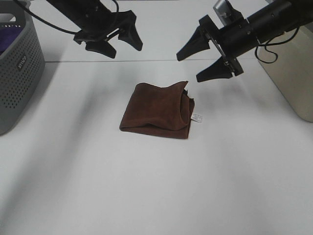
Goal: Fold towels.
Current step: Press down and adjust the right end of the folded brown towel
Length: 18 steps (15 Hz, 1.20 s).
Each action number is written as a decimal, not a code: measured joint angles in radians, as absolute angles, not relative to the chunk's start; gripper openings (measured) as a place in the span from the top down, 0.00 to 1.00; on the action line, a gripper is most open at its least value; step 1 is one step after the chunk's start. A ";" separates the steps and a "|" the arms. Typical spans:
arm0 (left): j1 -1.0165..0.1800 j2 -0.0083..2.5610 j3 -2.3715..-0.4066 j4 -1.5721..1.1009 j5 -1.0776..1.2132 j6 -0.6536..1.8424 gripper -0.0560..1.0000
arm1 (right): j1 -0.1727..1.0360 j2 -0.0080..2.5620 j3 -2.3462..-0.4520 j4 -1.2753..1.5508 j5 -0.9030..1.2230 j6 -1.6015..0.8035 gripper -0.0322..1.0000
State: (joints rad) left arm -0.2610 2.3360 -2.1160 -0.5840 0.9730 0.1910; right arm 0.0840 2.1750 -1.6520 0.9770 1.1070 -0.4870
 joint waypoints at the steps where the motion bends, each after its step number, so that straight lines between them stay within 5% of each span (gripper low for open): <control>1: -0.247 2.336 -2.116 -0.539 0.984 0.172 0.22 | 0.115 2.174 -1.652 1.032 1.107 -0.514 0.21; 6: -0.233 2.336 -2.116 -0.396 1.042 0.093 0.22 | 0.252 2.231 -1.652 1.138 1.011 -0.577 0.23; 18: -0.233 2.336 -2.116 -0.395 1.080 0.071 0.22 | 0.112 2.333 -1.652 0.809 0.961 -0.492 0.23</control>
